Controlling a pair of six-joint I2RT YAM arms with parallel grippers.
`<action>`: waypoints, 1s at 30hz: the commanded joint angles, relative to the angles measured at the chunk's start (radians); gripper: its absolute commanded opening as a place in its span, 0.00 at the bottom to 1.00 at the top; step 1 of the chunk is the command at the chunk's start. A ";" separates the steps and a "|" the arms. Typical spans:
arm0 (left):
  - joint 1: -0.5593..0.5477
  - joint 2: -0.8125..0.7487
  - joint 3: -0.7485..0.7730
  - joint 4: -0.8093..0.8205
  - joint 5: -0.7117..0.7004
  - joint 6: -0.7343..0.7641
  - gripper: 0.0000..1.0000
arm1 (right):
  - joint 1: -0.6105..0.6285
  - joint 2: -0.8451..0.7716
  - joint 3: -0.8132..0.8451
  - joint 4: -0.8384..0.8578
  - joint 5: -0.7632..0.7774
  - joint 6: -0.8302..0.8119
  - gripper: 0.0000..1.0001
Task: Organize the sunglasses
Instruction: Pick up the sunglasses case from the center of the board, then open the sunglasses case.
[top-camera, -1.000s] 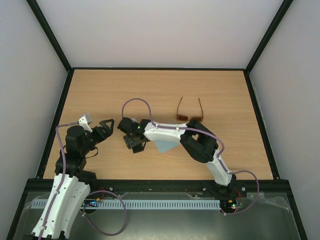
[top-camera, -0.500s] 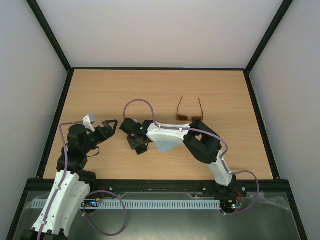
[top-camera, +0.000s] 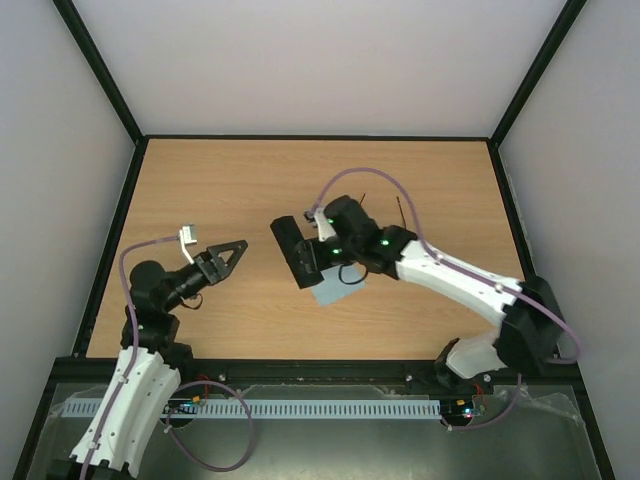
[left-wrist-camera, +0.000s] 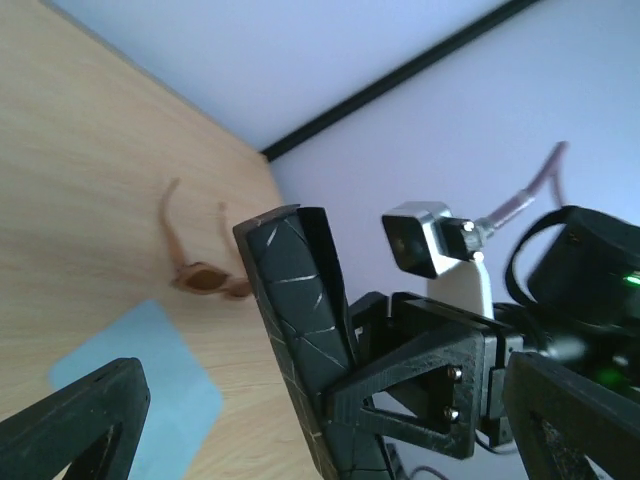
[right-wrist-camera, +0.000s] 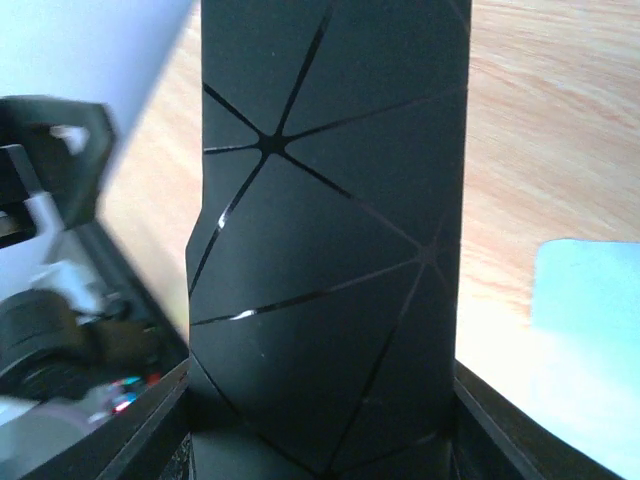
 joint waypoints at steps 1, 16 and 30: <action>-0.047 -0.085 -0.060 0.362 0.145 -0.251 1.00 | -0.034 -0.161 -0.127 0.137 -0.326 0.055 0.55; -0.688 -0.029 -0.249 0.723 -0.264 -0.179 1.00 | -0.064 -0.400 -0.443 0.723 -0.699 0.438 0.55; -0.728 0.036 -0.268 0.783 -0.444 -0.158 1.00 | -0.065 -0.331 -0.523 0.897 -0.714 0.507 0.55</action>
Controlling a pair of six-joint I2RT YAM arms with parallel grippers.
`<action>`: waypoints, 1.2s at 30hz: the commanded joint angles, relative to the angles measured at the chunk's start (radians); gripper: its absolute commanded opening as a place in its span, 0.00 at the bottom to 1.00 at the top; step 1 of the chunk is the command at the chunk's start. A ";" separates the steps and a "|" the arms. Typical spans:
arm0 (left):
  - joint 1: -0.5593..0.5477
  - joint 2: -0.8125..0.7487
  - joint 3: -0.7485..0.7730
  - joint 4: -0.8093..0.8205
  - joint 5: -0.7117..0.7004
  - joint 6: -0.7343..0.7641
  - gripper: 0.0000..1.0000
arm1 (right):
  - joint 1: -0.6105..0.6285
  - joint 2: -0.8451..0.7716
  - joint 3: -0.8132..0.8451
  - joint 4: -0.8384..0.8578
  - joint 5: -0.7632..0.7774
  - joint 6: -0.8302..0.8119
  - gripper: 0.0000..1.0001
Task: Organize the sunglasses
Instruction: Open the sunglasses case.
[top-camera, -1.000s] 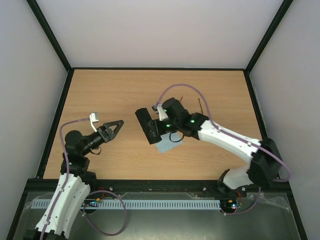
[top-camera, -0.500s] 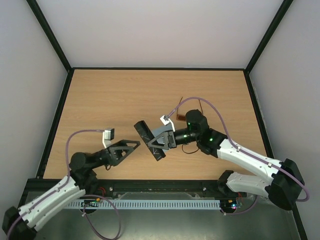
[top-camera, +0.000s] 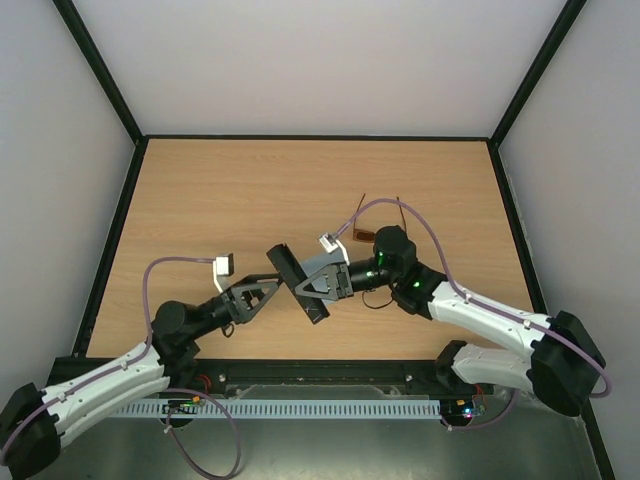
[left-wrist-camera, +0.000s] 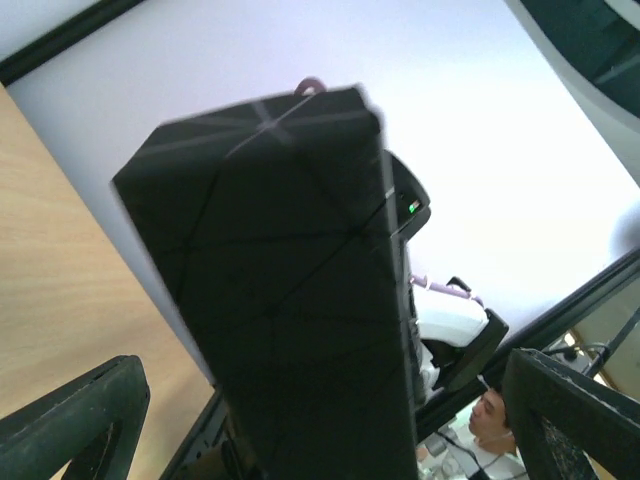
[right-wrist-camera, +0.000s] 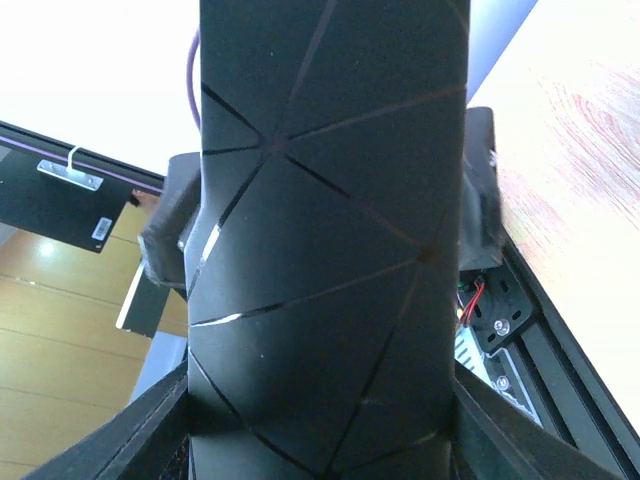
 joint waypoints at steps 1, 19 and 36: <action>-0.006 -0.021 -0.014 0.063 -0.087 0.012 1.00 | -0.003 0.032 -0.017 0.105 -0.037 0.018 0.55; -0.004 0.070 -0.020 0.109 -0.124 -0.004 0.99 | -0.002 0.095 -0.038 0.179 -0.035 0.030 0.54; -0.005 0.133 -0.021 0.149 -0.123 -0.014 0.61 | -0.002 0.121 -0.050 0.213 -0.020 0.042 0.53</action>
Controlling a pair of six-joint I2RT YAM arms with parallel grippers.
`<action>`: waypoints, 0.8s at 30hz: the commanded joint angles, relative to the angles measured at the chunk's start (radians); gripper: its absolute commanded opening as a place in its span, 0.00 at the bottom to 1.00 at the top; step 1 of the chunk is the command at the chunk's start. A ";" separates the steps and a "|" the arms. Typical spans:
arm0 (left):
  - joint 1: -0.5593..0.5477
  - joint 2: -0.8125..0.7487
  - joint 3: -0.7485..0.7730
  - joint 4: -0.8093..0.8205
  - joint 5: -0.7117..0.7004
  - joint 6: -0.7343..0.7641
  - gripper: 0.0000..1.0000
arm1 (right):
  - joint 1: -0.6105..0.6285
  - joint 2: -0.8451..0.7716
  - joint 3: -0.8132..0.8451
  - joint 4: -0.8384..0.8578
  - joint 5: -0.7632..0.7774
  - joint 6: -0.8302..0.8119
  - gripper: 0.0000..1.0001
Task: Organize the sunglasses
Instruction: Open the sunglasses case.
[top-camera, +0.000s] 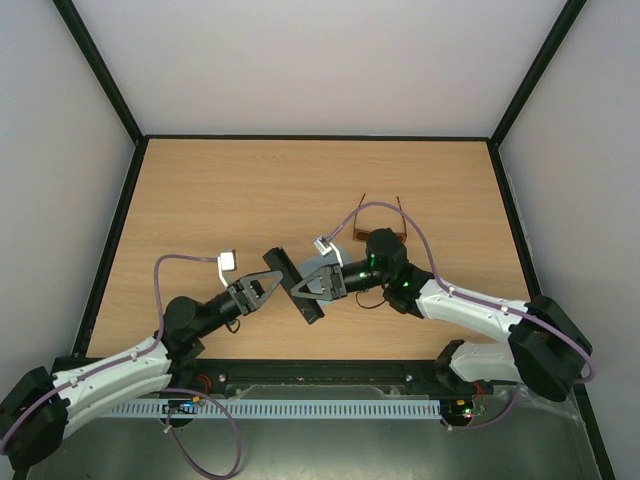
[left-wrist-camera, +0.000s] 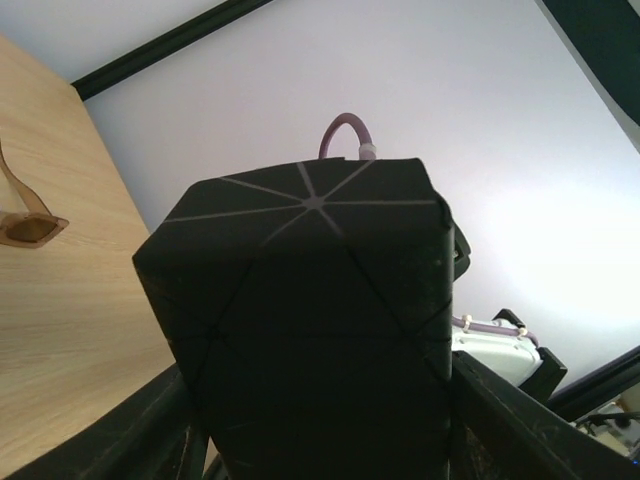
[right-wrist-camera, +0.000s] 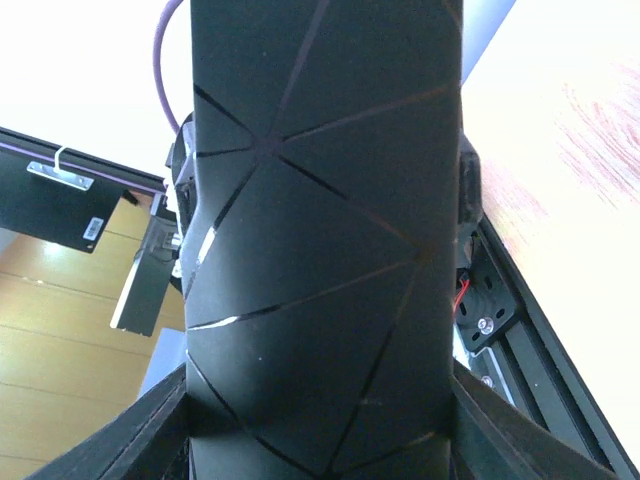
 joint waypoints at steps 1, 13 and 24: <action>-0.004 0.002 -0.012 0.062 -0.005 0.010 0.59 | -0.003 0.007 -0.007 0.060 -0.005 0.005 0.53; -0.003 -0.010 -0.007 0.031 -0.005 0.017 0.55 | -0.003 0.020 -0.004 0.036 0.006 -0.013 0.62; 0.007 -0.071 0.040 -0.135 0.040 0.062 0.52 | -0.002 -0.025 0.052 -0.229 0.071 -0.174 0.76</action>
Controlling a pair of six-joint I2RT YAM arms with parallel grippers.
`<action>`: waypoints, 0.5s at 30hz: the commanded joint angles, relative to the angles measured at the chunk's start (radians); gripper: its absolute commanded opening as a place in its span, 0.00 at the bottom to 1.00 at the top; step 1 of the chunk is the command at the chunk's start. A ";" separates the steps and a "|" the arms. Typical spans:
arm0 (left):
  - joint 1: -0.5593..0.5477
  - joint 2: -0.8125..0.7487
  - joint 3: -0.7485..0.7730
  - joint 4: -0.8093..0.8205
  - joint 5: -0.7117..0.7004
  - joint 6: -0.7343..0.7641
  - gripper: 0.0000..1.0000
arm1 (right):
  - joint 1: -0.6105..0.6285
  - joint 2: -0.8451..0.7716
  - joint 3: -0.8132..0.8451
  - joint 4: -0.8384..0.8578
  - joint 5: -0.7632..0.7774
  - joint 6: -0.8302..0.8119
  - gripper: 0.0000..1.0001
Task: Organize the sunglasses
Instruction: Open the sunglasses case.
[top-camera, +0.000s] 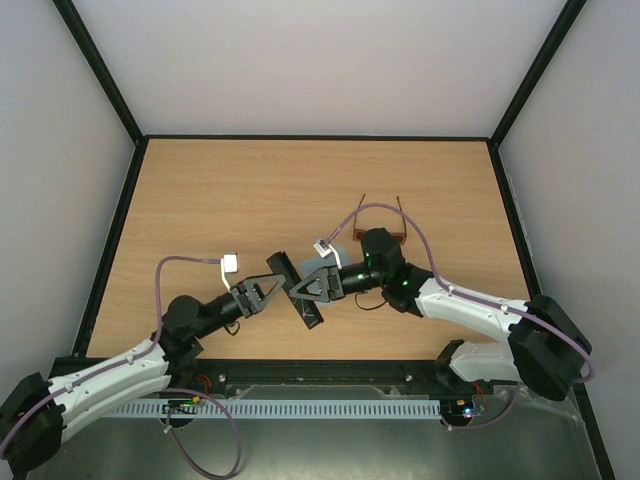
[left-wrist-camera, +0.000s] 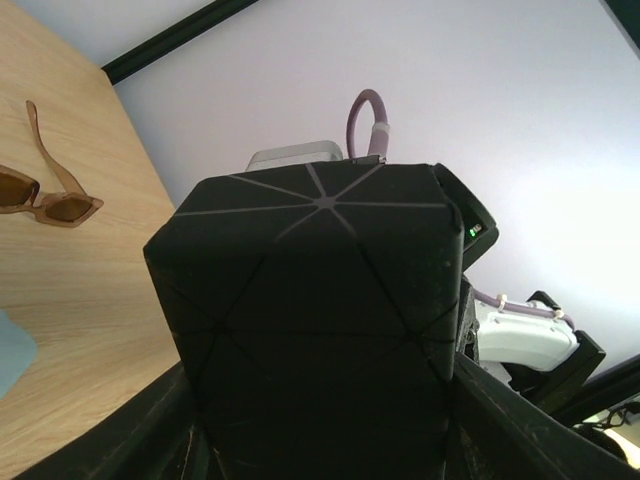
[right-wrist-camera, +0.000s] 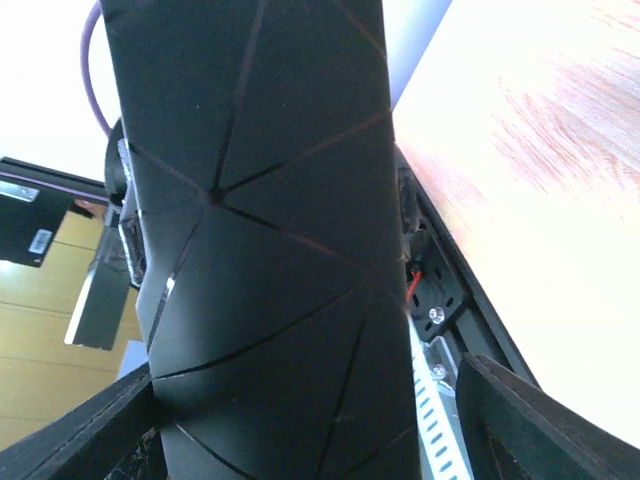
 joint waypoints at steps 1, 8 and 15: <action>0.011 -0.026 0.046 -0.048 0.046 0.038 0.52 | -0.003 -0.047 0.048 -0.155 0.043 -0.105 0.76; 0.040 -0.028 0.070 -0.136 0.137 0.038 0.50 | -0.003 -0.097 0.100 -0.364 0.123 -0.234 0.77; 0.046 -0.078 0.073 -0.194 0.155 0.040 0.49 | -0.002 -0.130 0.120 -0.505 0.189 -0.309 0.74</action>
